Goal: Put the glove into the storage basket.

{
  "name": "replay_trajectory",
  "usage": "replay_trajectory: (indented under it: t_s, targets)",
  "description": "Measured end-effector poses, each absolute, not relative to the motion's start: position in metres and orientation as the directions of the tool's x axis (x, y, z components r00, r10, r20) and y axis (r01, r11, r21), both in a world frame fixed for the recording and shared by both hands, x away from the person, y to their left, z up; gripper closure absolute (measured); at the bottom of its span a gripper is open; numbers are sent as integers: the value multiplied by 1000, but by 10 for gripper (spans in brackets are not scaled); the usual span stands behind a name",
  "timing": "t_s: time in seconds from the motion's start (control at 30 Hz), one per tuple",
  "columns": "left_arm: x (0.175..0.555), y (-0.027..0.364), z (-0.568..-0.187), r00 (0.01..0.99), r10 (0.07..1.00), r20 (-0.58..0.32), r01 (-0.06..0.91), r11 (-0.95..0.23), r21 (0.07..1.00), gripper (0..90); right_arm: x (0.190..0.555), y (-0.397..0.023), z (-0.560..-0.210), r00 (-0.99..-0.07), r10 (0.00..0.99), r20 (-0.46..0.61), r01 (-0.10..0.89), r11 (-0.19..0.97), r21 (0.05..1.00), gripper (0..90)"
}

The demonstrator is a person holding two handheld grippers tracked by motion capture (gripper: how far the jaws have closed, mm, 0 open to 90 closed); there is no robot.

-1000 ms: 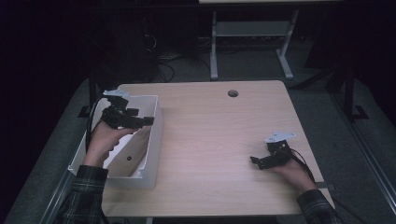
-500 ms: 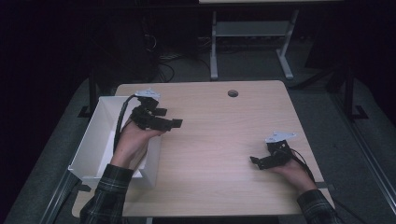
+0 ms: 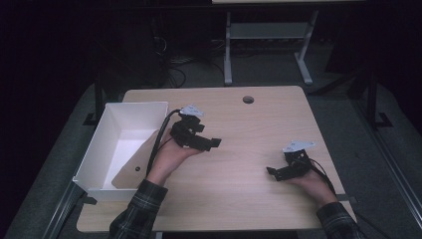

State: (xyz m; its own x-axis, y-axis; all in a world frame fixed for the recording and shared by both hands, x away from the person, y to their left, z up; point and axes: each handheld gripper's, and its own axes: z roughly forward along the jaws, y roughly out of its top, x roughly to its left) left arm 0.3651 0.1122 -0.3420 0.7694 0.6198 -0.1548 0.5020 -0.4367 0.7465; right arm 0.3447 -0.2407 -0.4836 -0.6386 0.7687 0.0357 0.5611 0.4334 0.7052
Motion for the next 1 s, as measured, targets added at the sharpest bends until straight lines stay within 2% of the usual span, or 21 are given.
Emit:
replay_trajectory:
  t_s: [0.53, 0.67, 1.0]
  targets:
    - [353, 72, -397, 800, 584, -138, 484, -491, 724, 155, 345, -241, -484, -639, 768, 36, 561, 434, 705, 19]
    - [351, 67, -416, 807, 582, -99, 469, -530, 706, 155, 345, -241, -484, -640, 768, 36, 560, 434, 706, 19]
    - [351, 67, -452, 822, 564, -76, 451, -565, 691, 155, 345, -241, -484, -641, 767, 35, 559, 435, 706, 19]
